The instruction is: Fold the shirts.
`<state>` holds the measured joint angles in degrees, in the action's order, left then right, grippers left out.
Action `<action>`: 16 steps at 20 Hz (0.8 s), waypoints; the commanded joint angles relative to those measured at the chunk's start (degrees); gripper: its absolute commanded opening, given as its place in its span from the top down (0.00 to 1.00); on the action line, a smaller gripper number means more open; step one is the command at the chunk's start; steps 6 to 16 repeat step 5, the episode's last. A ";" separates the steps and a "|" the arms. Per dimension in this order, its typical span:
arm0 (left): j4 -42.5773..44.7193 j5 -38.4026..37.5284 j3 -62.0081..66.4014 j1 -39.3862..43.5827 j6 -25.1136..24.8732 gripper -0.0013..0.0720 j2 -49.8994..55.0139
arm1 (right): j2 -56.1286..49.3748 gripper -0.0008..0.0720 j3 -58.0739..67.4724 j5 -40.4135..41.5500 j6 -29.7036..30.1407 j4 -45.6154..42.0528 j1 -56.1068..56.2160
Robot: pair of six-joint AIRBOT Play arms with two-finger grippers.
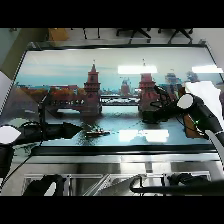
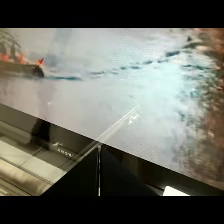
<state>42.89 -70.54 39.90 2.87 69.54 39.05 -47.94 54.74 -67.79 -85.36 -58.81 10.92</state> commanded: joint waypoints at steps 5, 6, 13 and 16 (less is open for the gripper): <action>0.02 1.57 -1.75 0.04 0.15 0.96 -3.43 | 0.04 0.96 -0.20 -0.37 0.09 0.15 0.17; 0.02 1.57 -1.75 0.04 0.15 0.96 -3.43 | 0.04 0.96 -0.20 -0.37 0.09 0.15 0.17; 0.02 1.57 -1.75 0.04 0.15 0.96 -3.43 | 0.04 0.96 -0.20 -0.37 0.09 0.15 0.17; 0.02 1.57 -1.75 0.04 0.15 0.96 -3.43 | 0.04 0.96 -0.20 -0.37 0.09 0.15 0.17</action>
